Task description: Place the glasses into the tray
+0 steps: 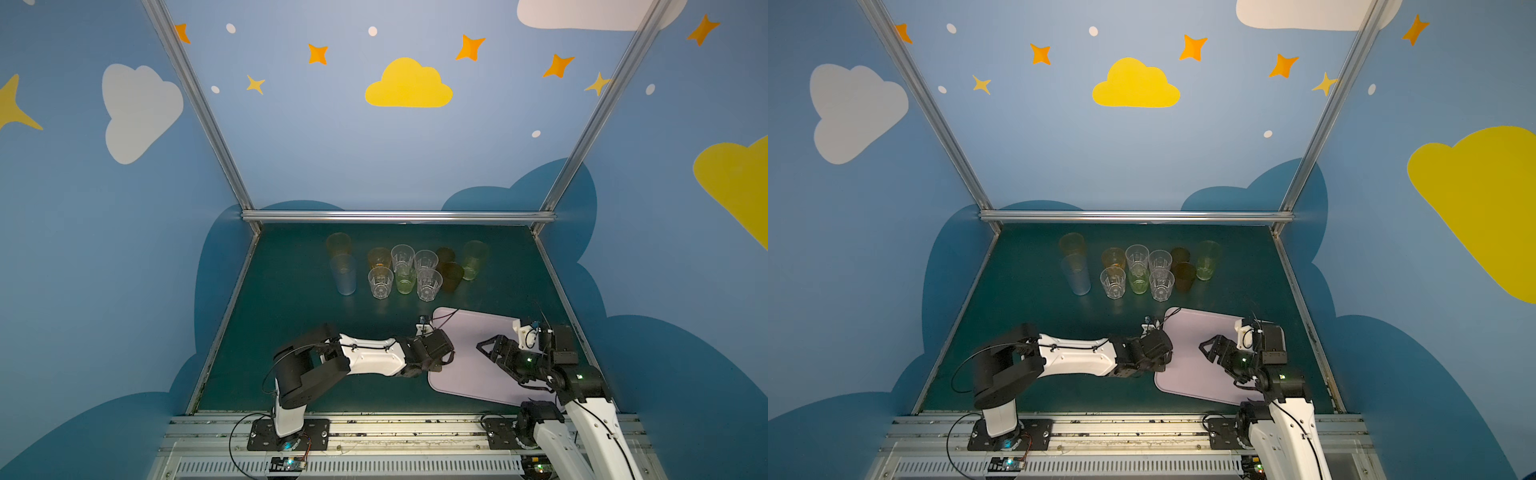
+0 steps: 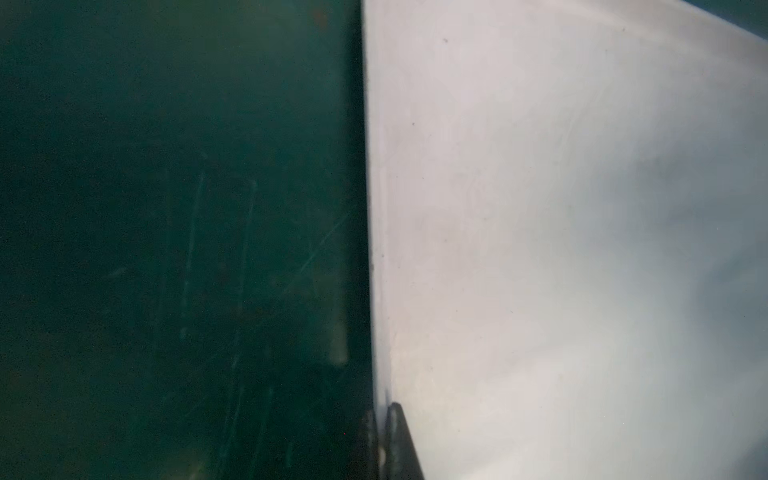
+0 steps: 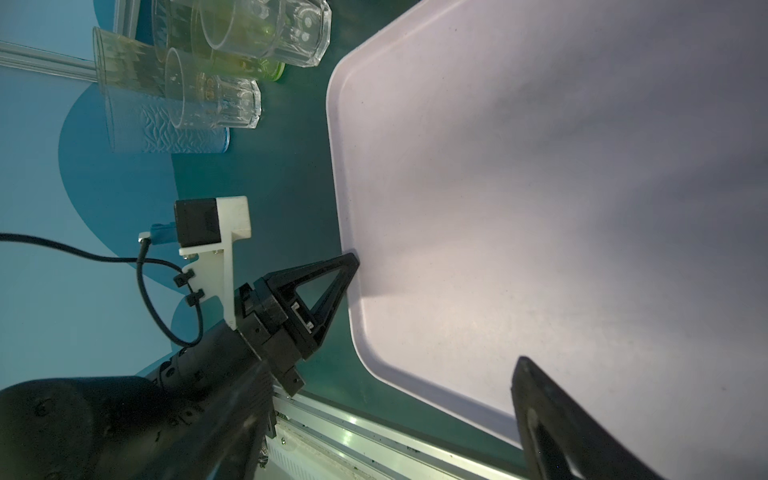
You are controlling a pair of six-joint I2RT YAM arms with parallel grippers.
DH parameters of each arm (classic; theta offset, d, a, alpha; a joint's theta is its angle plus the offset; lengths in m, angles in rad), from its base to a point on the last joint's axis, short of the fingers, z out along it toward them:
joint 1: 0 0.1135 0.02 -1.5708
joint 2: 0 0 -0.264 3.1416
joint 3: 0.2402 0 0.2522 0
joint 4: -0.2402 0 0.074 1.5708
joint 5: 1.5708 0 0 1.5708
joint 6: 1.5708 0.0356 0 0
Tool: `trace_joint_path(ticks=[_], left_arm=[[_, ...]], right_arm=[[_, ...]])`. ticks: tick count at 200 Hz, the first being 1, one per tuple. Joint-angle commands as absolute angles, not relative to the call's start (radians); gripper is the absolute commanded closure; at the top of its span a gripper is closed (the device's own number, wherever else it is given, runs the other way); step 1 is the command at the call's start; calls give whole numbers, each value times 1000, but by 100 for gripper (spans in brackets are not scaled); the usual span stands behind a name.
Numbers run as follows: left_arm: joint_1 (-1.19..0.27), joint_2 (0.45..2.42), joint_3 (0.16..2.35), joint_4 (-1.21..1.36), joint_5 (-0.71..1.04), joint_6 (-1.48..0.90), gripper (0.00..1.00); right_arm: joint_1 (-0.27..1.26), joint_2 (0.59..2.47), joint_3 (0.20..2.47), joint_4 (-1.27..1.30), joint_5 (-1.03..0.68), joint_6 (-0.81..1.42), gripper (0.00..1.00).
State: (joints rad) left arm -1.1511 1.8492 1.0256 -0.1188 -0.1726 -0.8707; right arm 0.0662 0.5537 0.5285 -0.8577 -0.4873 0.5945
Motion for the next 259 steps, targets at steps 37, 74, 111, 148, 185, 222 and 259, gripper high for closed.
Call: trace_joint_path(ticks=[37, 74, 111, 148, 185, 222, 259], left_arm=[[-1109, 1706, 868, -211, -253, -863, 95], [-1053, 1599, 731, -212, -260, -838, 95], [-965, 1441, 594, -228, -262, -818, 94], [-875, 1271, 497, -260, -252, -756, 92], [-816, 1107, 443, -334, -250, -689, 76], [-759, 971, 387, -362, -212, -702, 69], [-756, 833, 393, -436, -173, -723, 33]], right_arm=[[61, 554, 523, -871, -506, 581, 11], [61, 545, 522, -871, -502, 581, 11], [61, 545, 520, -871, -504, 581, 11], [61, 554, 521, -865, -496, 580, 11], [57, 558, 520, -864, -496, 579, 11], [55, 560, 520, -865, -494, 583, 11], [54, 555, 526, -872, -474, 606, 11]])
